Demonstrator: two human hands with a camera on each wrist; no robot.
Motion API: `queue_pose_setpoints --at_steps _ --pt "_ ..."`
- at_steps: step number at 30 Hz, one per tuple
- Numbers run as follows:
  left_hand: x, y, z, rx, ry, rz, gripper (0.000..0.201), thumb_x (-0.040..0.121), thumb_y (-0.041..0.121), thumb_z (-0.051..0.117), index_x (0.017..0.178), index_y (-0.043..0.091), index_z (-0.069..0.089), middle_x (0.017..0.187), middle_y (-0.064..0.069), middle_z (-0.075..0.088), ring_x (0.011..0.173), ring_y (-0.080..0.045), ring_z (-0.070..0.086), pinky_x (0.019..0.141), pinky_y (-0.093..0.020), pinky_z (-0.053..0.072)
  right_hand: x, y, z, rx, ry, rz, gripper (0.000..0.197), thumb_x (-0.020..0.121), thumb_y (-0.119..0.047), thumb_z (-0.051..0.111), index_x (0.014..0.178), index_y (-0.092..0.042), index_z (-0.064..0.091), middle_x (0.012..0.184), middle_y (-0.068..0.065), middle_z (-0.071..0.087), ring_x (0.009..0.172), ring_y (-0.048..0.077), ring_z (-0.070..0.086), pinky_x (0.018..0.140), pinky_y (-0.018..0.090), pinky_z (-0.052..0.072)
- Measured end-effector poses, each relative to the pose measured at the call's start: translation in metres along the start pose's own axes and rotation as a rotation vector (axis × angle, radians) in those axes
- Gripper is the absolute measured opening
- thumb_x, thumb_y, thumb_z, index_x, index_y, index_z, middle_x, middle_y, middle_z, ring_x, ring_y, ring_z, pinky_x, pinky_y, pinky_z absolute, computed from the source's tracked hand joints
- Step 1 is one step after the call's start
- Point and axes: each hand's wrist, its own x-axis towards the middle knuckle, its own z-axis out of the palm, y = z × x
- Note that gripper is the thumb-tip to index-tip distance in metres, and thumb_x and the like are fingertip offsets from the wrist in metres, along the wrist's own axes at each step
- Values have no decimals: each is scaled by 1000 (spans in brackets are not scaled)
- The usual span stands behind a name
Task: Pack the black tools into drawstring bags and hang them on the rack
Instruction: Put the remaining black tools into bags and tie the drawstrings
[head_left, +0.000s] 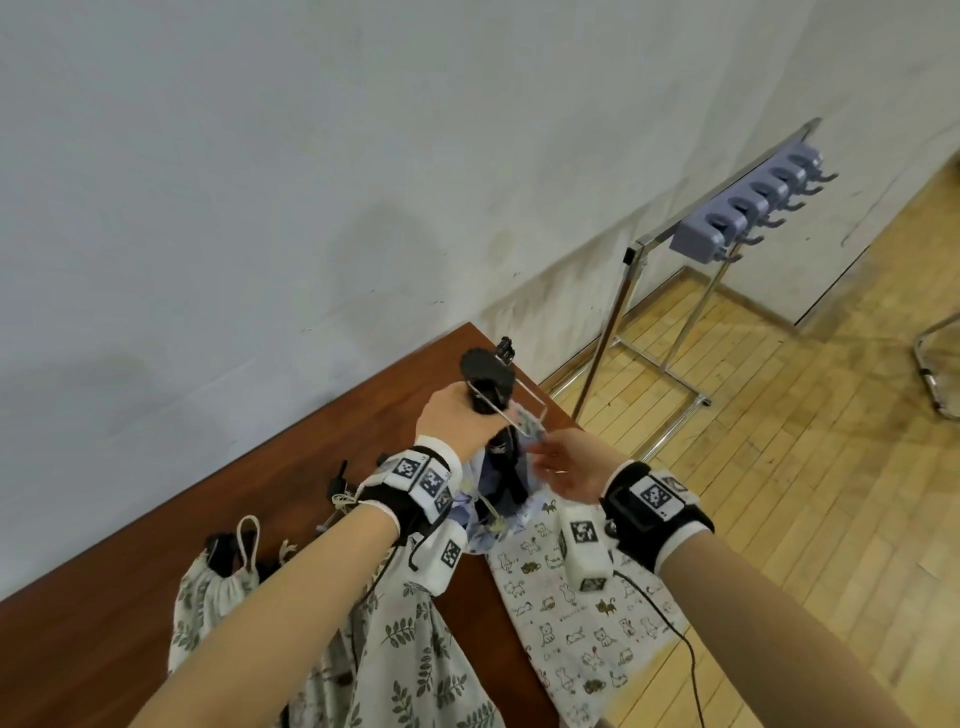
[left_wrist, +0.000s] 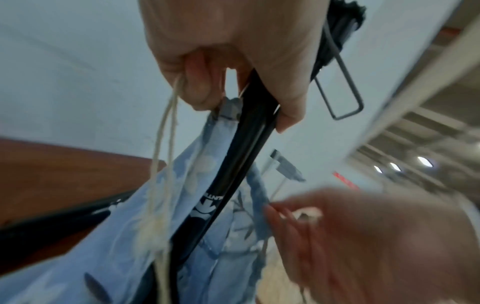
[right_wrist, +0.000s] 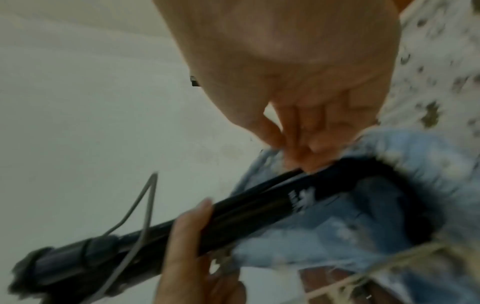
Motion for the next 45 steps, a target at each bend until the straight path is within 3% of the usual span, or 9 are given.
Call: queue_pose_setpoints --at_steps 2,6,10,14,23,28,33,36,45 --pt "5 -5 -8 -129 -2 -36 19 72 38 75 77 22 67 77 5 69 78 -14 66 70 -25 52 3 11 -14 -91 180 -17 44 77 -21 79 110 -6 54 81 6 52 59 13 48 44 21 40" --pt "7 -6 -14 -199 34 -68 21 73 33 77 79 16 65 71 6 64 70 -12 62 66 -23 48 3 26 0 -156 -4 107 85 67 -30 89 137 -16 42 143 15 37 121 32 49 66 38 59" --pt "4 1 -13 -223 33 -66 27 73 32 77 86 10 67 75 2 66 75 -15 64 68 -24 49 5 33 40 -225 -29 -36 55 93 -21 63 141 -20 35 108 19 59 76 25 62 60 33 59" --pt "0 11 -19 -250 72 -67 23 73 31 75 76 17 58 73 2 63 71 -13 61 66 -25 47 12 29 57 -682 163 -128 61 90 -31 64 131 -1 30 121 18 61 105 32 63 91 43 55" --pt "-10 22 -28 -239 78 -22 17 72 26 74 78 20 60 80 0 66 81 -17 65 73 -25 51 0 18 36 -899 264 -353 42 93 -7 49 132 -6 35 92 11 58 78 27 67 64 41 60" --pt "-12 35 -35 -285 118 -13 22 75 27 72 64 24 52 65 7 58 69 -14 58 66 -23 44 -19 17 44 -745 90 -211 92 83 -51 68 146 -10 14 119 14 55 93 29 66 69 38 61" --pt "-20 49 -35 -241 83 61 25 75 26 71 60 24 50 61 7 57 67 -15 58 66 -23 45 -16 18 57 -769 298 -267 58 93 -16 56 139 0 25 91 15 58 84 35 66 71 46 60" --pt "-19 46 -43 -234 86 71 26 74 26 73 62 24 50 63 7 56 69 -16 59 68 -24 49 -17 10 41 -875 224 -236 3 92 -7 52 91 -5 51 81 9 56 72 26 63 48 26 54" --pt "-9 19 -64 -143 -37 118 29 68 23 79 87 25 58 88 2 66 87 -17 64 81 -30 54 -73 -48 12 -465 -203 -204 17 91 4 45 96 -2 59 95 18 55 67 18 52 54 23 52"
